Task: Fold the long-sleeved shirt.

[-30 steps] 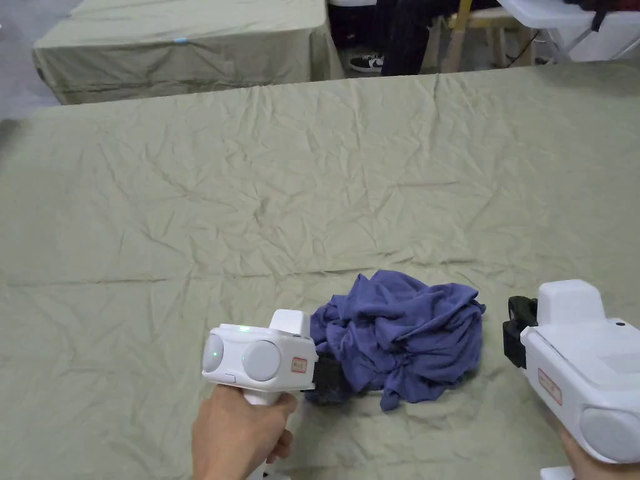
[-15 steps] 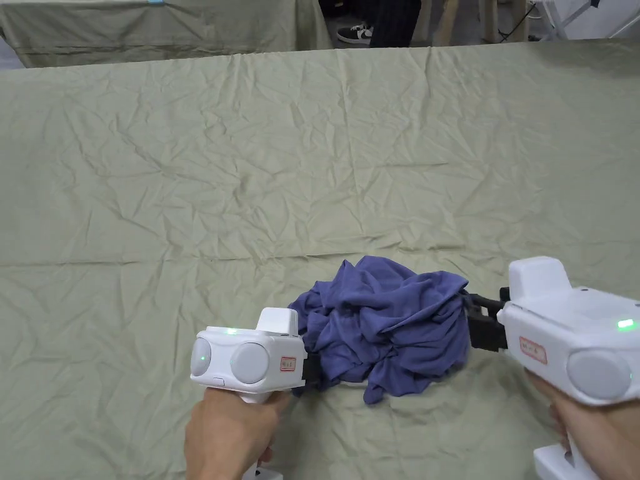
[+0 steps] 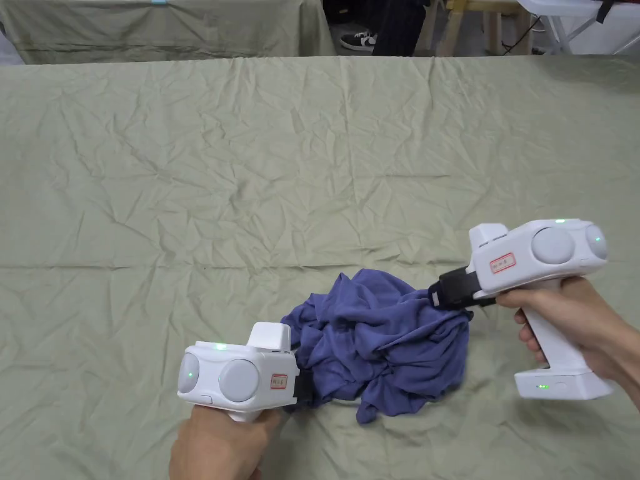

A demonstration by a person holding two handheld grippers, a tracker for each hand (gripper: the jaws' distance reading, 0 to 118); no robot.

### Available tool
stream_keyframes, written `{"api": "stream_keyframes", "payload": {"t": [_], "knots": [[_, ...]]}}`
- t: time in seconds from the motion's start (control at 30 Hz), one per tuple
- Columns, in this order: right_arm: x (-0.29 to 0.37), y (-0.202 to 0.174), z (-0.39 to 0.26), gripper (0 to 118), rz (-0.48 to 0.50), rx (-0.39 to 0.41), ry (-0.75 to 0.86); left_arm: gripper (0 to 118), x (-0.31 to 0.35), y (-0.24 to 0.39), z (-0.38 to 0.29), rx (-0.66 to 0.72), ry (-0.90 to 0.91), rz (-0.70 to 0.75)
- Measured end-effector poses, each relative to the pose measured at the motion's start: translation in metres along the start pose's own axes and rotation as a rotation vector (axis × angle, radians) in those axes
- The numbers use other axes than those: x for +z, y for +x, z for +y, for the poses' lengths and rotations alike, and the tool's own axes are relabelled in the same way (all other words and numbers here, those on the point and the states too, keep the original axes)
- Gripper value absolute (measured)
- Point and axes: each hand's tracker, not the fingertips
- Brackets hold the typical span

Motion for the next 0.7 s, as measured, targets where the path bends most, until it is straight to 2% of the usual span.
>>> {"api": "stream_keyframes", "payload": {"t": [0.07,0.13,0.17,0.27,0.4,0.7], "knots": [[-0.009,-0.002,-0.005,29,0.025,-0.022,-0.016,8,0.000,0.000,0.001,0.002,-0.002,-0.002],[-0.005,-0.007,-0.011,28,0.022,-0.032,0.029,8,0.000,-0.001,0.001,0.000,-0.004,-0.001],[-0.003,-0.009,-0.013,21,0.021,-0.026,0.039,8,0.000,-0.001,0.001,-0.001,-0.004,0.000],[0.011,-0.014,-0.015,15,-0.037,0.026,0.106,8,0.009,0.001,0.001,0.001,0.007,-0.004],[0.062,-0.037,-0.026,13,-0.101,0.112,0.303,7,0.042,-0.002,0.002,-0.009,0.119,0.056],[0.187,-0.104,-0.033,13,-0.092,0.193,0.603,6,0.185,-0.006,0.032,-0.013,0.443,0.080]]}}
